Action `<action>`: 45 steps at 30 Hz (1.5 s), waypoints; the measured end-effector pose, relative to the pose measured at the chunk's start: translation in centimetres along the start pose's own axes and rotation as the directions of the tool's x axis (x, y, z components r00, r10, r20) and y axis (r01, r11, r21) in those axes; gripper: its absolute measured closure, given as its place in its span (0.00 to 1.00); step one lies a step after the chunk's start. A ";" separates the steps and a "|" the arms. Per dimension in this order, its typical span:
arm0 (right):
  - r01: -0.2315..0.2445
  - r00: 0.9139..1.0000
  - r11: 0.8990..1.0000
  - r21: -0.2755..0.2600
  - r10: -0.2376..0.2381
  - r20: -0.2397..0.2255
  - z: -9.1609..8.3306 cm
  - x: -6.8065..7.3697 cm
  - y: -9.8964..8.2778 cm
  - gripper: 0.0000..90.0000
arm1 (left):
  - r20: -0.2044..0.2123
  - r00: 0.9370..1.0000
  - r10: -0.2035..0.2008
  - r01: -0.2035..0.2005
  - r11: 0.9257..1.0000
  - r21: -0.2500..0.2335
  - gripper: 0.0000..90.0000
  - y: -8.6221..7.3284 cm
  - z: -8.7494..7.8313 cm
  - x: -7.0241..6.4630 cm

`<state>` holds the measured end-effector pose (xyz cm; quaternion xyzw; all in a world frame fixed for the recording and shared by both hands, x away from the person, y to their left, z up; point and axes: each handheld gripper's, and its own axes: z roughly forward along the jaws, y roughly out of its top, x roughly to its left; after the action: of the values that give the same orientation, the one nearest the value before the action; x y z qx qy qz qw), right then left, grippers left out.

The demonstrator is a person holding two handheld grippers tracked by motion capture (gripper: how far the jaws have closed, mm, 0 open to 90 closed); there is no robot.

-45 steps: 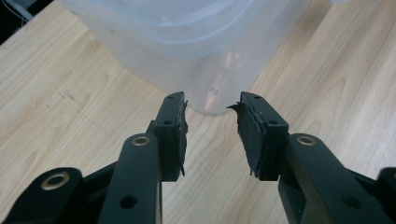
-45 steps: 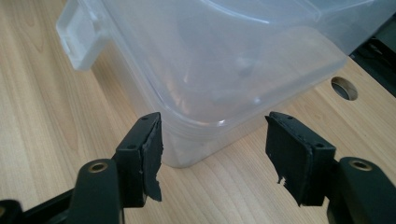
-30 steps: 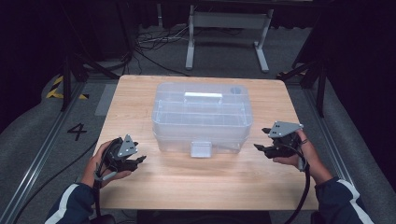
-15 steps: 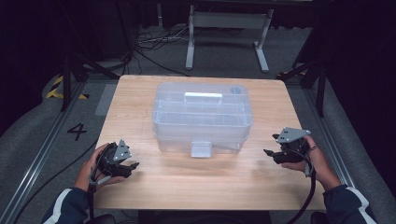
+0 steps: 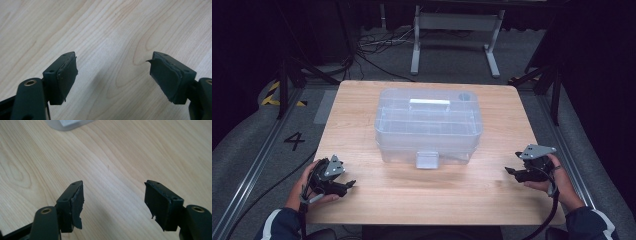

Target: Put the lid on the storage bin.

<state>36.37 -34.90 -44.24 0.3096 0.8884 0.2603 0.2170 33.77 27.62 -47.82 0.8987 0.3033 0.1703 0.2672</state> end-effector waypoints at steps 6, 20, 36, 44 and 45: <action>-0.071 0.997 0.997 -0.011 0.071 -0.004 0.3 -0.7 -2.5 0.34 | 0.015 0.999 -0.028 0.028 1.000 -0.008 0.22 -0.9 0.2 0.1; -0.246 0.969 0.967 -0.071 0.245 -0.020 0.6 -1.6 -7.4 0.32 | 0.100 0.980 -0.171 0.181 0.978 -0.107 0.18 -3.1 0.7 0.9; -0.325 0.946 0.938 -0.119 0.323 -0.039 0.7 -1.9 -8.6 0.26 | 0.085 0.977 -0.193 0.202 0.974 -0.104 0.17 -3.0 0.9 0.8; -0.325 0.946 0.938 -0.120 0.322 -0.039 0.7 -1.9 -8.6 0.26 | 0.078 0.976 -0.205 0.212 0.972 -0.102 0.16 -2.9 0.9 0.7; -0.325 0.946 0.938 -0.119 0.323 -0.039 0.7 -1.9 -8.6 0.26 | 0.077 0.975 -0.207 0.214 0.972 -0.102 0.16 -2.9 0.9 0.7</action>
<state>34.31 -41.71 -49.52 0.4350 0.8095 0.3500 0.1819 33.44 29.64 -50.14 0.8507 0.3779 0.1275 0.3425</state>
